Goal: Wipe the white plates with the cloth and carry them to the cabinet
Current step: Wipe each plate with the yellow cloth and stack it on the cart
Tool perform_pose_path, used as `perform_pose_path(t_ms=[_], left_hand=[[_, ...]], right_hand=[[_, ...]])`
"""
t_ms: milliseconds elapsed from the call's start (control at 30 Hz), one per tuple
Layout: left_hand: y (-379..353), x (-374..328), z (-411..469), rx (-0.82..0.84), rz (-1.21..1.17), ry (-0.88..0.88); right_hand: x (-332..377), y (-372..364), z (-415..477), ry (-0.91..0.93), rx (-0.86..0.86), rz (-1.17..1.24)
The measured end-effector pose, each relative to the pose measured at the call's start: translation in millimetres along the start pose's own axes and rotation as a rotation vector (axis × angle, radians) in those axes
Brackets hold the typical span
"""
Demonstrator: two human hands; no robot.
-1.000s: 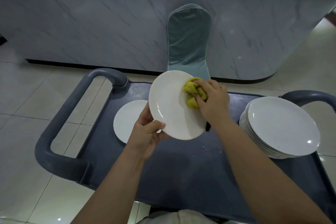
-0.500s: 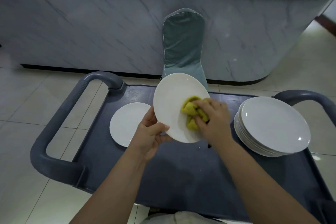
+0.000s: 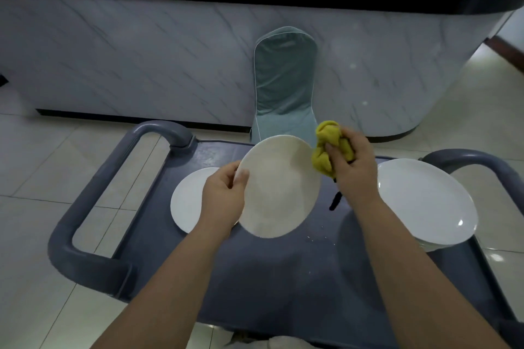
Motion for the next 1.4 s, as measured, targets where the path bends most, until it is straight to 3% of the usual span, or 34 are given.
perform_pose_path(t_ms=[133, 200, 267, 400, 467, 533, 600, 633, 733, 800, 967, 1100, 1133, 1200, 1333, 1400], left_hand=[[-4, -35, 6, -0.055, 0.390, -0.255], [-4, -51, 7, -0.049, 0.452, -0.362], [-1, -67, 6, -0.049, 0.515, -0.478], [3, -82, 6, -0.072, 0.528, -0.565], [-8, -90, 5, -0.028, 0.611, -0.640], [-20, -96, 3, 0.016, 0.686, -0.727], [-22, -97, 4, 0.030, 0.646, -0.734], [-18, -94, 6, 0.018, 0.607, -0.710], [1, -84, 12, -0.056, 0.517, -0.612], [-4, -87, 12, -0.040, 0.529, -0.623], [-38, -99, 7, 0.091, 0.652, -0.753], [3, -76, 25, -0.070, 0.414, -0.505], [5, -73, 24, -0.082, 0.367, -0.481], [-7, -81, 16, -0.052, 0.406, -0.531], [-24, -94, 11, -0.027, 0.559, -0.636], [-10, -96, 18, -0.074, 0.485, -0.603]], right_hand=[[54, -57, -18, 0.350, 0.258, -0.356], [51, -67, -22, 0.318, 0.366, -0.366], [34, -60, -25, 0.185, 0.428, -0.159], [-14, -26, -20, -0.172, 0.318, 0.088], [-1, -28, -18, -0.088, 0.304, -0.014], [33, -48, -23, 0.150, 0.311, -0.173], [52, -60, -28, 0.316, 0.281, -0.294], [49, -58, -26, 0.305, 0.292, -0.279], [3, -29, -14, 0.008, 0.329, -0.154], [-5, -22, -15, -0.031, 0.311, -0.217], [53, -59, -27, 0.298, 0.257, -0.349], [2, -30, -11, -0.091, 0.282, -0.097], [-5, -24, -11, -0.113, 0.267, -0.101], [2, -23, -12, -0.057, 0.223, -0.196], [51, -44, -15, 0.267, 0.202, -0.374], [42, -39, -8, 0.164, 0.228, -0.251]])
Point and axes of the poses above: each hand's wrist, its own z-axis towards the middle knuckle, its own y-axis out of the back of the hand, x = y × z, the point moved 10 cm from there along z, towards the middle knuckle, and after that the axes turned 7 degrees about -y, right-handed, at the moved point
